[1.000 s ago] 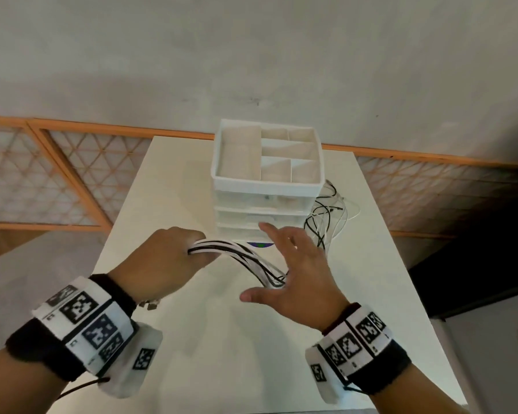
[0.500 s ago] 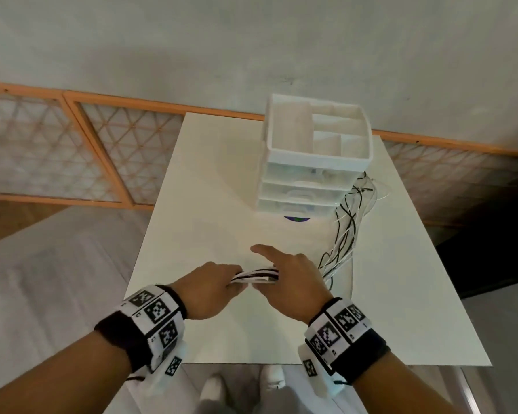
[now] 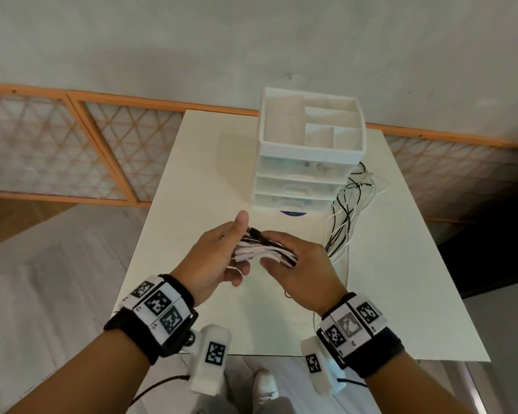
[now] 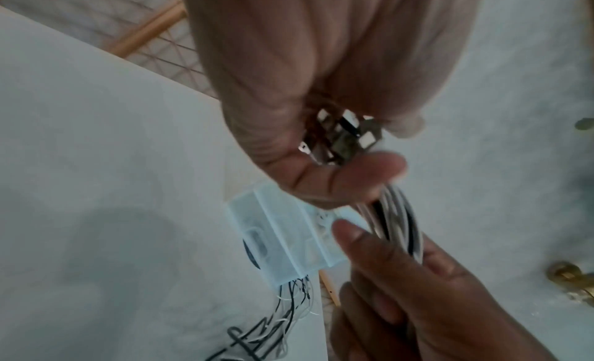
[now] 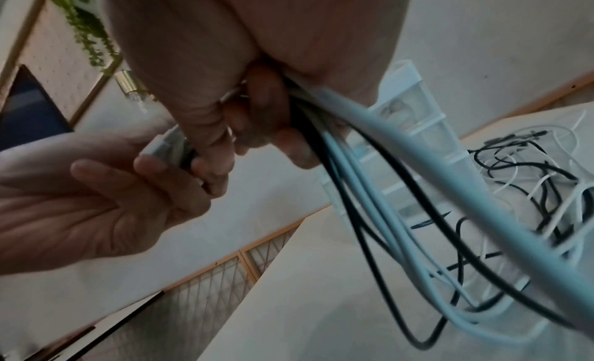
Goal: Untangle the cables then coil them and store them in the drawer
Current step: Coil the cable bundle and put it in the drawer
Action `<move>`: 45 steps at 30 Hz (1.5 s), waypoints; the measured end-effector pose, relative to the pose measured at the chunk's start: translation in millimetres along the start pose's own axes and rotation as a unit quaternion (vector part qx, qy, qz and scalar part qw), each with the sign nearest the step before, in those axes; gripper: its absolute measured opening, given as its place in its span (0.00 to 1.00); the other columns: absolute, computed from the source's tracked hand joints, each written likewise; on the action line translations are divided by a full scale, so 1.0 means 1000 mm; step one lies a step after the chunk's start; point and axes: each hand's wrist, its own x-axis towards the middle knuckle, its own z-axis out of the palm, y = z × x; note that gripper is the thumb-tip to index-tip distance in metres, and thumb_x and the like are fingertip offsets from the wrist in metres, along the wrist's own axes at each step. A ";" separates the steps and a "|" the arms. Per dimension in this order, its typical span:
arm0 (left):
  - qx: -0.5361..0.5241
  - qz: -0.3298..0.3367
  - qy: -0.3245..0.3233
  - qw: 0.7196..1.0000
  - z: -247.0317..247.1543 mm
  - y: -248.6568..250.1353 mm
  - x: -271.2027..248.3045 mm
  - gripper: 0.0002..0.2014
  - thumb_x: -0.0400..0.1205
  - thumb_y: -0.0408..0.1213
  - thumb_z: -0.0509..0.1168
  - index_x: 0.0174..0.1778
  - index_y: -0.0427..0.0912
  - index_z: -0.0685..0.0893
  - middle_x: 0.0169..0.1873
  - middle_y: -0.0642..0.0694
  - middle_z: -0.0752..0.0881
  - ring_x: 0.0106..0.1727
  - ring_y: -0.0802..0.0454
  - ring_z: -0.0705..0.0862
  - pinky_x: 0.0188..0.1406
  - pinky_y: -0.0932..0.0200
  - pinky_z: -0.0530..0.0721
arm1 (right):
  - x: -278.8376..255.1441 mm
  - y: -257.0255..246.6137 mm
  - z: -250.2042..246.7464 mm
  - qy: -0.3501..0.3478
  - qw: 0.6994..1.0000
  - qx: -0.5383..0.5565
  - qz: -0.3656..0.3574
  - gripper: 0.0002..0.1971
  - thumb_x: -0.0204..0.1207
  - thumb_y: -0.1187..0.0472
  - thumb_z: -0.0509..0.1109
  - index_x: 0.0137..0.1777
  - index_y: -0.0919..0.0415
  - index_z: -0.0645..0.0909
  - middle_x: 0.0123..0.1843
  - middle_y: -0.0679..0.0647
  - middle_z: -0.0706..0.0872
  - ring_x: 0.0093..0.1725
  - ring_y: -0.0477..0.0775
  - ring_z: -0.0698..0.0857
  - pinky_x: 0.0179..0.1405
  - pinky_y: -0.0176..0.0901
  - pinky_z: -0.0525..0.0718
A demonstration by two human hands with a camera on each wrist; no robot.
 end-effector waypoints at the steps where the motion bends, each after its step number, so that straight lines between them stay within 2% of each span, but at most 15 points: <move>1: 0.007 0.006 0.010 1.000 0.006 0.002 0.002 0.30 0.78 0.66 0.61 0.47 0.37 0.84 0.31 0.43 0.82 0.27 0.50 0.78 0.19 0.61 0.73 | -0.002 -0.002 -0.002 -0.010 1.000 0.015 -0.009 0.22 0.75 0.60 0.80 0.68 0.49 0.85 0.54 0.40 0.92 0.44 0.35 0.89 0.46 0.29 0.84; 3: 0.012 0.010 0.017 1.000 0.013 0.005 0.005 0.30 0.80 0.65 0.60 0.46 0.36 0.84 0.31 0.40 0.82 0.26 0.50 0.76 0.19 0.61 0.71 | -0.005 -0.005 -0.006 -0.019 0.998 0.062 -0.021 0.23 0.72 0.53 0.81 0.68 0.46 0.84 0.55 0.39 0.92 0.51 0.37 0.90 0.54 0.31 0.85; 8: 0.007 0.003 -0.004 1.000 0.024 0.013 0.006 0.30 0.83 0.61 0.59 0.51 0.32 0.85 0.31 0.41 0.84 0.29 0.48 0.82 0.21 0.60 0.76 | -0.005 -0.008 -0.017 -0.020 0.994 0.066 -0.084 0.15 0.83 0.56 0.69 0.67 0.39 0.82 0.49 0.47 0.92 0.39 0.37 0.85 0.42 0.27 0.80; 13: 0.010 -0.007 -0.059 0.998 0.030 0.023 0.004 0.22 0.82 0.53 0.66 0.54 0.34 0.86 0.31 0.42 0.86 0.30 0.49 0.86 0.27 0.62 0.86 | 0.002 0.007 -0.013 -0.033 0.994 -0.022 -0.106 0.22 0.87 0.49 0.63 0.81 0.44 0.72 0.53 0.55 0.91 0.49 0.54 0.89 0.53 0.52 0.87; 16: 0.015 0.008 -0.020 1.000 0.032 0.024 0.007 0.11 0.81 0.41 0.73 0.48 0.36 0.86 0.27 0.42 0.83 0.26 0.52 0.82 0.22 0.65 0.80 | 0.002 0.004 -0.014 -0.047 0.996 0.009 -0.074 0.27 0.86 0.48 0.62 0.84 0.41 0.61 0.44 0.37 0.89 0.35 0.40 0.85 0.40 0.31 0.82; 18: 0.029 0.019 -0.002 0.999 0.032 0.025 0.009 0.07 0.80 0.34 0.74 0.47 0.33 0.86 0.25 0.41 0.82 0.23 0.52 0.79 0.18 0.66 0.74 | 0.003 0.004 -0.014 -0.045 0.998 0.030 -0.036 0.34 0.81 0.42 0.62 0.85 0.40 0.56 0.42 0.46 0.88 0.32 0.44 0.82 0.37 0.37 0.81; 22: 0.032 0.050 0.009 0.998 0.025 0.035 0.009 0.07 0.78 0.29 0.74 0.47 0.28 0.85 0.28 0.42 0.81 0.21 0.52 0.76 0.14 0.66 0.65 | 0.002 0.022 -0.023 -0.066 0.997 -0.011 0.028 0.11 0.75 0.42 0.76 0.54 0.42 0.84 0.40 0.49 0.89 0.38 0.45 0.86 0.45 0.48 0.87; 24: 0.040 0.059 -0.001 0.997 0.019 0.044 0.007 0.07 0.78 0.28 0.74 0.47 0.29 0.85 0.30 0.41 0.81 0.21 0.52 0.75 0.15 0.66 0.64 | 0.000 0.041 -0.028 -0.085 0.990 -0.108 0.035 0.10 0.69 0.41 0.80 0.38 0.42 0.84 0.43 0.47 0.86 0.45 0.44 0.84 0.51 0.45 0.82; 29: 0.083 0.078 -0.032 0.993 0.005 0.062 -0.002 0.08 0.78 0.30 0.74 0.46 0.28 0.86 0.31 0.37 0.80 0.20 0.52 0.74 0.16 0.66 0.64 | 0.007 0.078 -0.040 -0.145 0.917 -0.333 0.162 0.16 0.65 0.27 0.72 0.32 0.37 0.78 0.50 0.50 0.85 0.54 0.54 0.86 0.52 0.46 0.82; 32: 0.095 0.083 -0.035 0.991 0.000 0.063 -0.005 0.09 0.78 0.29 0.74 0.46 0.26 0.85 0.25 0.44 0.79 0.19 0.53 0.74 0.17 0.64 0.64 | 0.015 0.078 -0.046 -0.155 0.888 -0.391 0.185 0.15 0.71 0.35 0.71 0.57 0.32 0.78 0.59 0.51 0.87 0.62 0.60 0.86 0.56 0.47 0.82; 34: 0.091 0.088 -0.017 0.992 -0.005 0.062 -0.004 0.08 0.78 0.29 0.74 0.45 0.26 0.85 0.26 0.43 0.79 0.18 0.53 0.74 0.17 0.64 0.64 | 0.018 0.071 -0.045 -0.201 0.882 -0.390 0.173 0.39 0.67 0.38 0.76 0.77 0.30 0.63 0.65 0.51 0.86 0.65 0.60 0.85 0.62 0.49 0.83; 36: 0.091 0.094 -0.002 0.991 -0.009 0.060 -0.003 0.07 0.78 0.29 0.74 0.44 0.27 0.86 0.26 0.42 0.79 0.18 0.52 0.73 0.16 0.65 0.65 | 0.019 0.063 -0.031 -0.240 0.889 -0.356 0.160 0.49 0.56 0.29 0.75 0.80 0.29 0.60 0.69 0.47 0.85 0.66 0.57 0.84 0.66 0.52 0.83; 39: 0.083 0.097 -0.014 0.992 -0.009 0.060 -0.001 0.06 0.78 0.29 0.73 0.44 0.29 0.86 0.27 0.42 0.80 0.19 0.52 0.73 0.15 0.66 0.65 | 0.020 0.064 -0.001 -0.241 0.904 -0.315 0.159 0.43 0.49 0.15 0.66 0.63 0.36 0.80 0.60 0.44 0.88 0.60 0.52 0.87 0.63 0.51 0.84; 42: 0.070 0.104 -0.022 0.992 -0.011 0.063 0.000 0.06 0.79 0.29 0.72 0.46 0.28 0.85 0.24 0.47 0.80 0.18 0.53 0.73 0.15 0.67 0.64 | 0.032 0.082 -0.006 -0.227 0.888 -0.345 0.205 0.26 0.70 0.27 0.66 0.42 0.52 0.83 0.51 0.57 0.91 0.55 0.59 0.89 0.54 0.46 0.86; 45: 0.067 0.122 0.001 0.990 -0.020 0.060 0.005 0.07 0.79 0.31 0.72 0.44 0.29 0.86 0.28 0.39 0.81 0.19 0.51 0.70 0.15 0.66 0.63 | 0.055 0.105 -0.050 -0.079 0.904 -0.324 0.268 0.06 0.78 0.56 0.68 0.40 0.53 0.81 0.58 0.67 0.90 0.62 0.68 0.88 0.43 0.43 0.83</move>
